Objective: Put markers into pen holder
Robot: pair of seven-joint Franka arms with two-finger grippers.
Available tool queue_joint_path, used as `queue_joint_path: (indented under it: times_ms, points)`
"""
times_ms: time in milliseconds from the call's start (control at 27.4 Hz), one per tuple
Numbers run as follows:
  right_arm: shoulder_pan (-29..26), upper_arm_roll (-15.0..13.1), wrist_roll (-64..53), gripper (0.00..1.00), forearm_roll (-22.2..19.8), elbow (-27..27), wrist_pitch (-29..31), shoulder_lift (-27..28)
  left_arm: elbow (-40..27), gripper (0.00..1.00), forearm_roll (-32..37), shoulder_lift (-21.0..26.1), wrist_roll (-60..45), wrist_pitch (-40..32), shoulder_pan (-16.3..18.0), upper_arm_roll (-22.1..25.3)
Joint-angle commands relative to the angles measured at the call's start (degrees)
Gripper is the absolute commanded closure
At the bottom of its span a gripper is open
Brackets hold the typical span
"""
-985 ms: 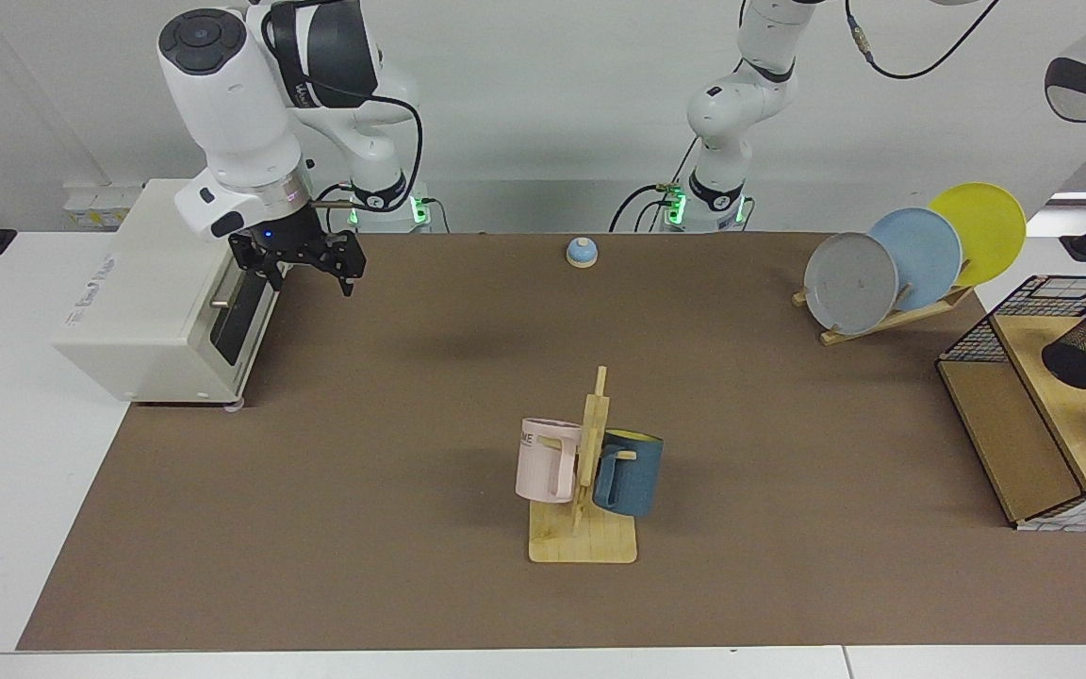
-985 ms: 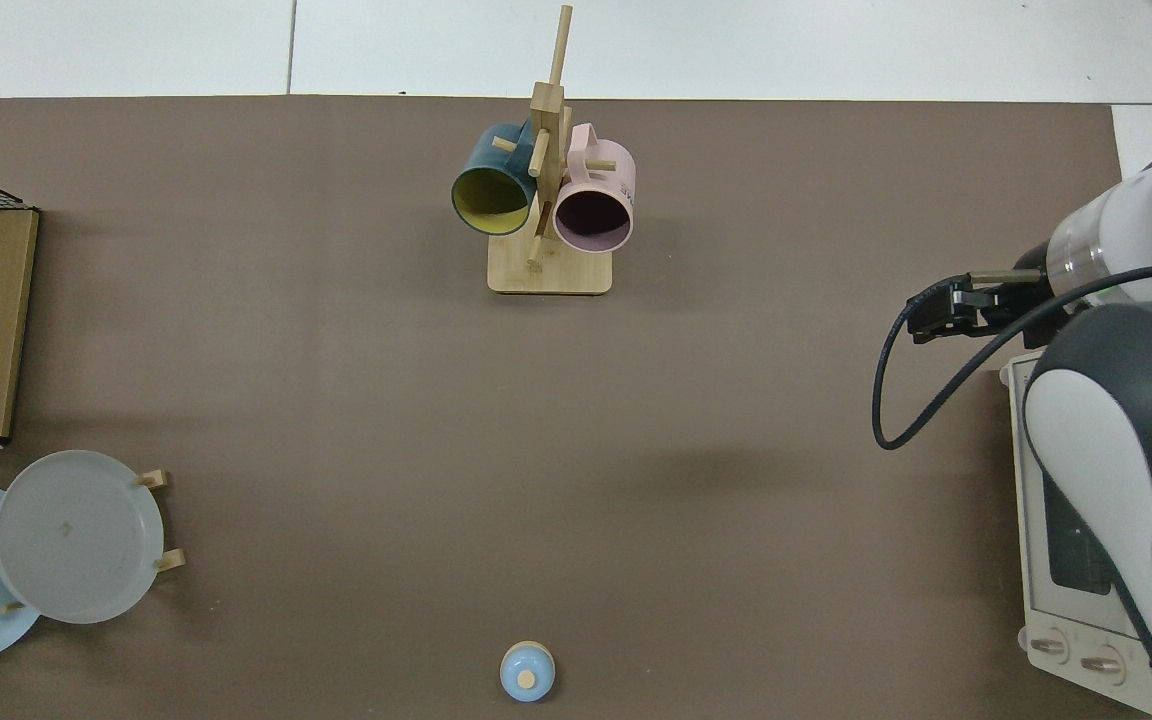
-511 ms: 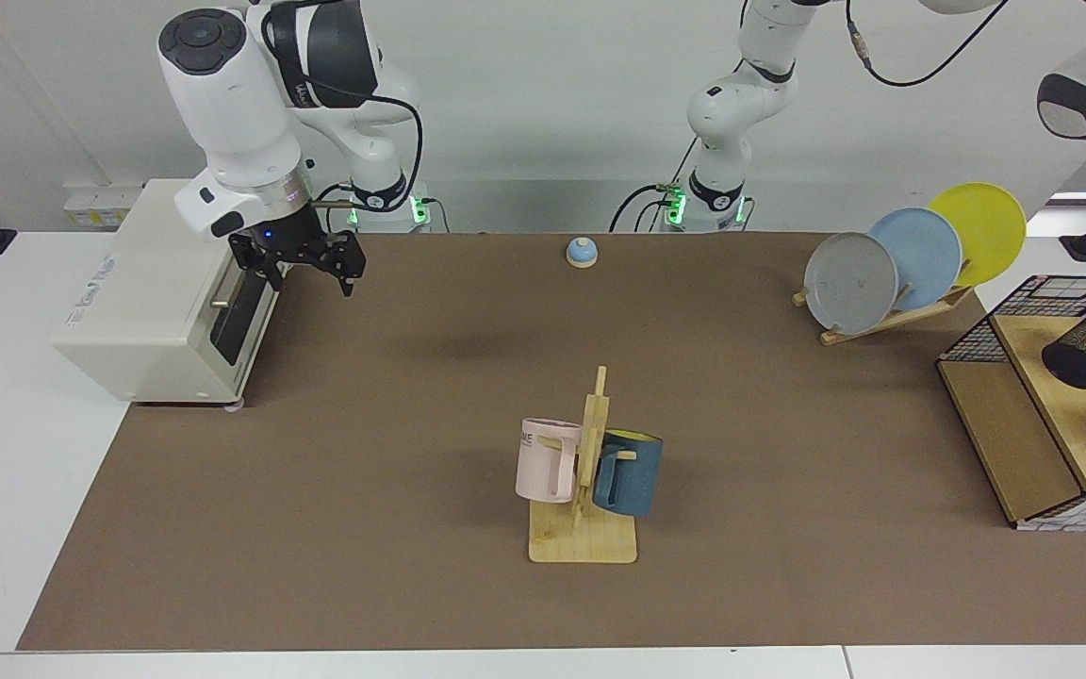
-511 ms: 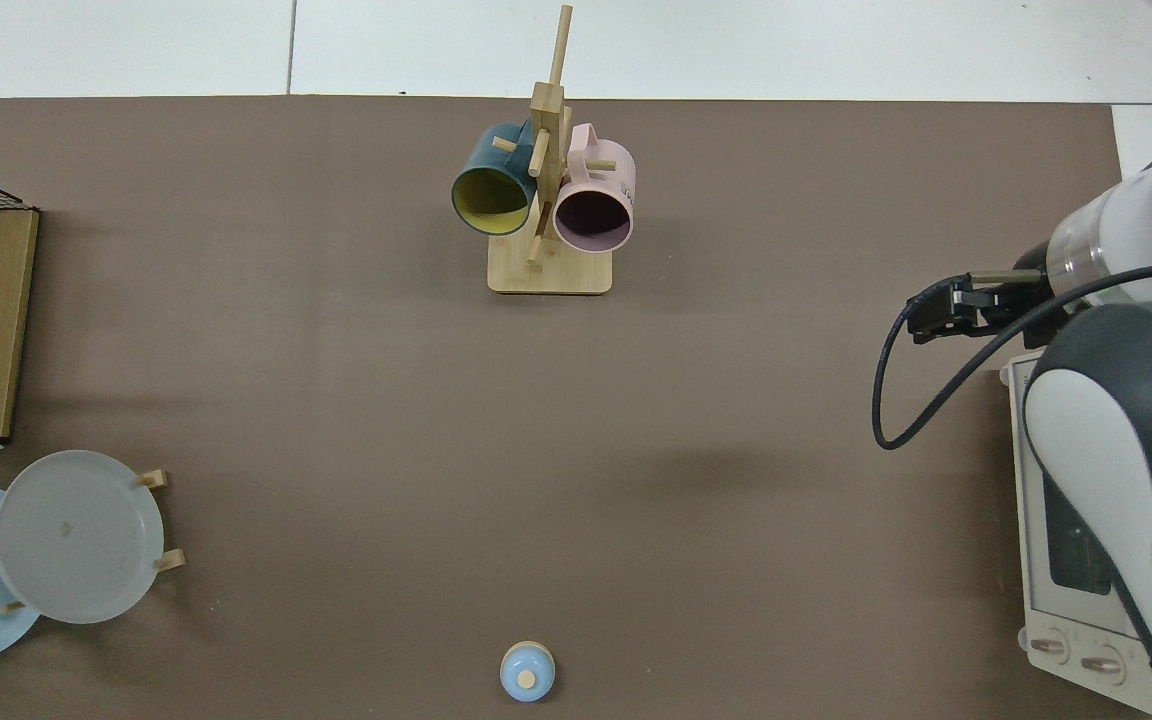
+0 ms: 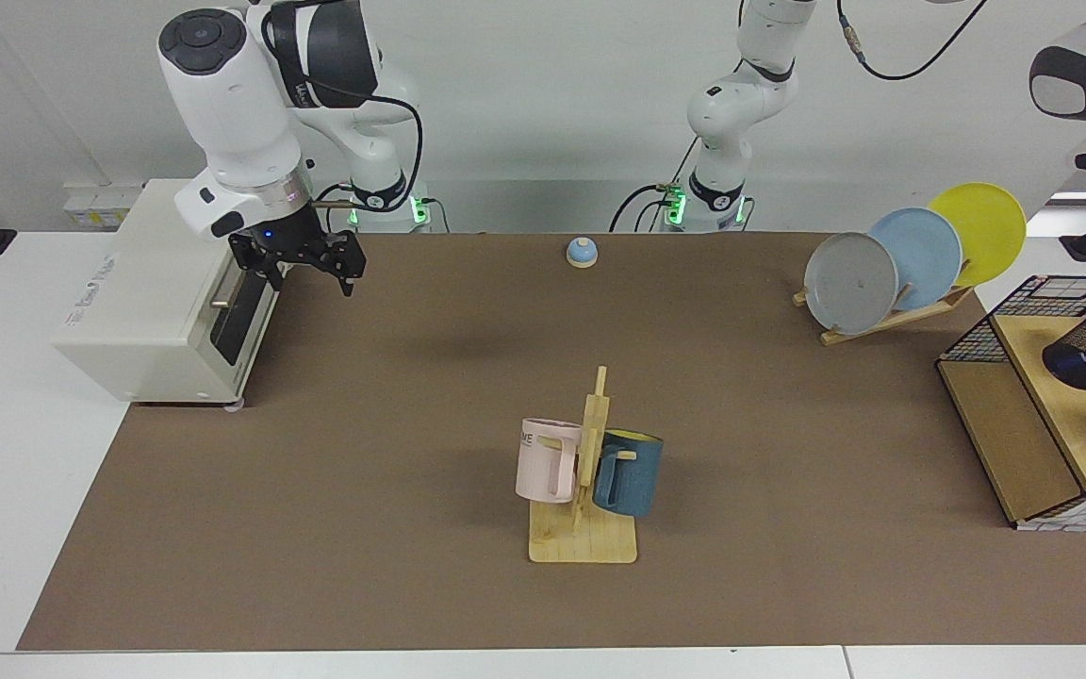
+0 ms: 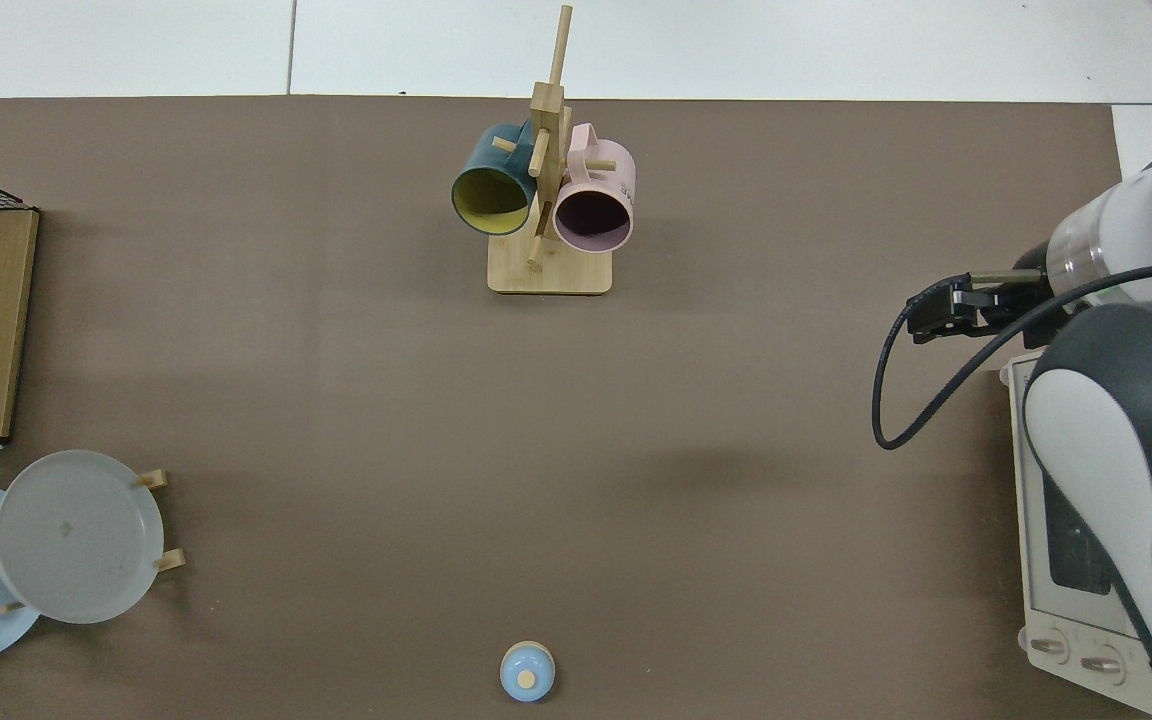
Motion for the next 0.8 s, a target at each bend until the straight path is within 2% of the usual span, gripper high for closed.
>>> queue_joint_path:
  times_ms: [0, 146, 401, 766]
  points:
    - [-1.1, 0.6, -1.6, 0.00, 1.3, -1.1, 1.0, -1.0, 0.5, 0.00, -1.3, -1.6, -21.7, -8.2, -1.0, -3.6]
    - [-1.1, 0.6, -1.6, 0.00, 1.3, -1.1, 1.0, -1.0, 0.5, 0.00, -2.0, -1.6, -36.6, -14.5, -1.0, -8.4]
    - [-1.1, 0.6, -1.6, 0.00, 1.3, -1.1, 1.0, -1.0, -0.3, 0.00, -11.9, -3.1, -63.9, -21.8, -1.3, -12.3]
    - [-1.2, 0.6, -1.6, 0.00, 1.4, -1.1, 1.0, -1.0, -1.0, 0.00, -18.6, -3.6, -98.8, -25.9, -1.4, -19.8]
